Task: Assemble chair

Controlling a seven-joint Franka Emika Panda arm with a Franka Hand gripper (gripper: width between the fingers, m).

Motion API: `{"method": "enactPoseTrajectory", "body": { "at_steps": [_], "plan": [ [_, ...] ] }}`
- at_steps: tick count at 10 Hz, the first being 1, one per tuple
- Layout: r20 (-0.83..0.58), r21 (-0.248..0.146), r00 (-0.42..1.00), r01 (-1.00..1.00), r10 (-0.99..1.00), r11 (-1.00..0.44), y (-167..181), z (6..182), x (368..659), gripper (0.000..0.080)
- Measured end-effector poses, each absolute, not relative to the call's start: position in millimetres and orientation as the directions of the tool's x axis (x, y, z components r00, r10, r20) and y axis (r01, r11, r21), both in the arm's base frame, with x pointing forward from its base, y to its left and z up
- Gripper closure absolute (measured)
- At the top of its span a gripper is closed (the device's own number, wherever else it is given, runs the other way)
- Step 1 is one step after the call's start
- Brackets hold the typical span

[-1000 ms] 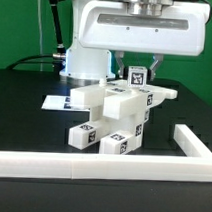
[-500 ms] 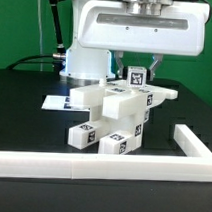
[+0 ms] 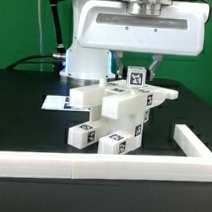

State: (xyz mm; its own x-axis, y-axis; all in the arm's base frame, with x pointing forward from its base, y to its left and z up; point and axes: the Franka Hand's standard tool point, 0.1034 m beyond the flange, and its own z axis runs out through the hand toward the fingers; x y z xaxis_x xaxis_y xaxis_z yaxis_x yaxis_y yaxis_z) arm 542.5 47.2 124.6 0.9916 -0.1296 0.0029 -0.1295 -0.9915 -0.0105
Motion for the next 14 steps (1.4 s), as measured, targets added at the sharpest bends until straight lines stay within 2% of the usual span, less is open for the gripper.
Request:
{"method": "enactPoseTrajectory", "body": {
  "at_steps": [14],
  "plan": [
    [0.015,-0.001,0.992,-0.125,-0.125,-0.992,48.0,120.0,547.5,0.0512]
  ]
}}
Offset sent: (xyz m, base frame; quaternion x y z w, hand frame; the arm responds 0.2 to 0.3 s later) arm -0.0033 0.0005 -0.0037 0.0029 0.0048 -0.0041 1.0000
